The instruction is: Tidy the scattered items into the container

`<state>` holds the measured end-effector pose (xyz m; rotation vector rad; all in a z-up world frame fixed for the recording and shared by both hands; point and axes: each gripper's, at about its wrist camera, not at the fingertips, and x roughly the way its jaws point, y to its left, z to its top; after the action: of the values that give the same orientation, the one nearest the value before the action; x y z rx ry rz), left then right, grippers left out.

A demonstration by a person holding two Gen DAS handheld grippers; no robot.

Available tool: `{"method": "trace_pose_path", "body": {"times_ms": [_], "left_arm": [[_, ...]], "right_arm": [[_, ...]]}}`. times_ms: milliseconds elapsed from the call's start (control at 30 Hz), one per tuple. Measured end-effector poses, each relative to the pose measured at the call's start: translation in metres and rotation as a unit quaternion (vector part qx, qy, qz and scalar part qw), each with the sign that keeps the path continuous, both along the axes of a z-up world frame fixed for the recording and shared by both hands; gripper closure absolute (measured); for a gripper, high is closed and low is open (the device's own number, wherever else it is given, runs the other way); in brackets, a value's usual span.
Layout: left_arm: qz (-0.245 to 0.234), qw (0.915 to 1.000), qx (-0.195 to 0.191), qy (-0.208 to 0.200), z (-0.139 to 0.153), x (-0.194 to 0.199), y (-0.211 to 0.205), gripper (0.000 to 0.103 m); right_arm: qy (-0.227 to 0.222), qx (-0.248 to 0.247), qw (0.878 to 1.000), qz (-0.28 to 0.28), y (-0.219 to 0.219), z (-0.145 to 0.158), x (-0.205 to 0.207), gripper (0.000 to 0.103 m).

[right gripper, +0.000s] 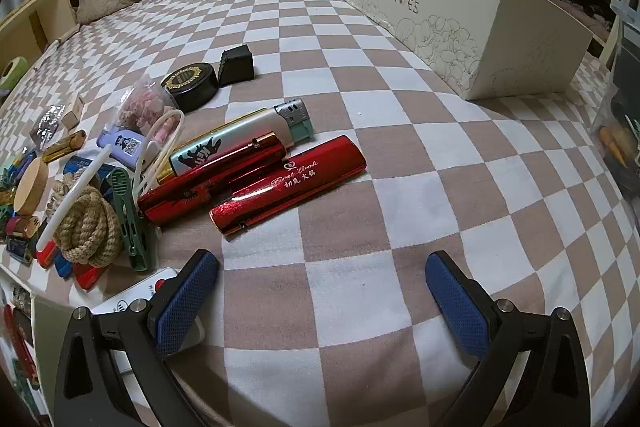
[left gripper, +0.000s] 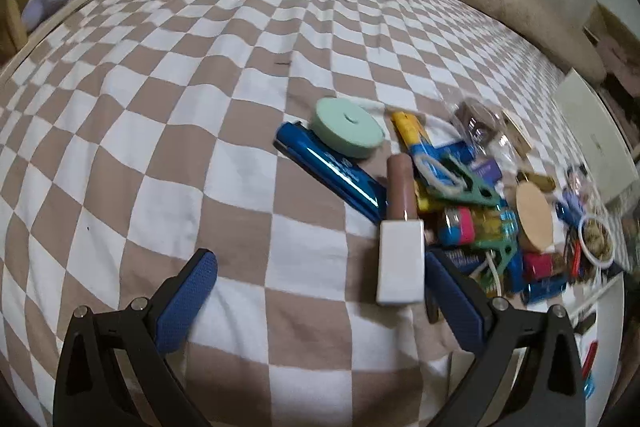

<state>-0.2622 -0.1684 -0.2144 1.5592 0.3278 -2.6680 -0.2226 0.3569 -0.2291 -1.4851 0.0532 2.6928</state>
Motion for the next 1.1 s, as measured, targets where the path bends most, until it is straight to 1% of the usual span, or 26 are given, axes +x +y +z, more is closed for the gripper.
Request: {"method": "trace_pose_path", "body": {"times_ms": [100,233,300,367,433,467,500,600,667,700,733,767,800,833,933,1000,1033,1100], "left_arm": [[0.017,0.9998,-0.006,-0.001,-0.002,-0.008,0.0,0.0],[0.026,0.9996,-0.009,-0.004,-0.001,-0.008,0.002,0.0],[0.044,0.9989,-0.017,-0.004,0.003,-0.009,-0.001,0.0],[0.083,0.9953,-0.05,0.0,0.008,-0.002,-0.009,0.0],[0.124,0.9884,-0.089,-0.001,0.012,0.007,-0.023,0.0],[0.139,0.9856,-0.097,-0.004,0.012,0.009,-0.03,0.0],[0.146,0.9853,-0.089,-0.004,0.011,0.012,-0.036,0.0],[0.142,0.9893,-0.022,0.025,0.017,0.024,-0.047,0.0],[0.108,0.9921,0.038,0.051,0.023,0.031,-0.045,0.0],[0.089,0.9923,0.065,0.057,0.026,0.033,-0.043,0.0],[0.07,0.9924,0.082,0.058,0.027,0.034,-0.039,0.0],[0.051,0.993,0.091,0.057,0.027,0.034,-0.033,0.0],[0.035,0.994,0.089,0.053,0.026,0.031,-0.026,0.0],[0.021,0.9957,0.077,0.046,0.024,0.029,-0.018,0.0],[-0.01,0.9997,0.008,0.021,0.016,0.023,0.004,0.0],[-0.02,0.9993,-0.032,0.003,0.006,0.018,0.012,0.0],[-0.022,0.9988,-0.044,-0.001,0.004,0.015,0.014,0.0],[-0.017,0.9984,-0.054,-0.004,0.002,0.013,0.016,0.0]], "right_arm": [[0.0,0.0,1.0,0.0,0.001,0.0,0.001,0.0],[0.0,0.0,1.0,-0.001,0.001,0.0,0.001,0.0],[0.001,0.0,1.0,-0.001,0.001,0.0,0.001,0.0],[0.001,-0.001,1.0,-0.001,0.001,0.0,0.001,0.0],[0.001,0.0,1.0,-0.001,0.001,0.0,0.001,0.0],[0.001,-0.001,1.0,-0.001,0.001,0.0,0.001,0.0],[0.001,0.0,1.0,-0.001,0.001,0.0,0.001,0.0],[0.001,0.0,1.0,-0.001,0.001,0.0,0.002,0.0],[0.001,0.0,1.0,-0.001,0.001,0.0,0.002,0.0],[0.001,-0.001,1.0,-0.002,0.001,0.0,0.002,0.0],[0.001,-0.001,1.0,-0.002,0.001,0.0,0.002,0.0],[0.001,-0.002,1.0,-0.002,0.001,0.0,0.002,0.0],[0.001,-0.003,1.0,-0.002,0.001,0.0,0.001,0.0],[0.001,-0.004,1.0,-0.002,0.001,0.0,0.001,0.0],[0.002,-0.008,1.0,-0.003,0.003,0.001,0.002,0.0],[0.002,-0.006,1.0,-0.002,0.002,0.001,0.002,0.0],[0.001,-0.004,1.0,-0.002,0.003,0.0,0.002,0.0],[-0.001,-0.005,1.0,-0.002,0.003,0.0,0.002,0.0]]}}
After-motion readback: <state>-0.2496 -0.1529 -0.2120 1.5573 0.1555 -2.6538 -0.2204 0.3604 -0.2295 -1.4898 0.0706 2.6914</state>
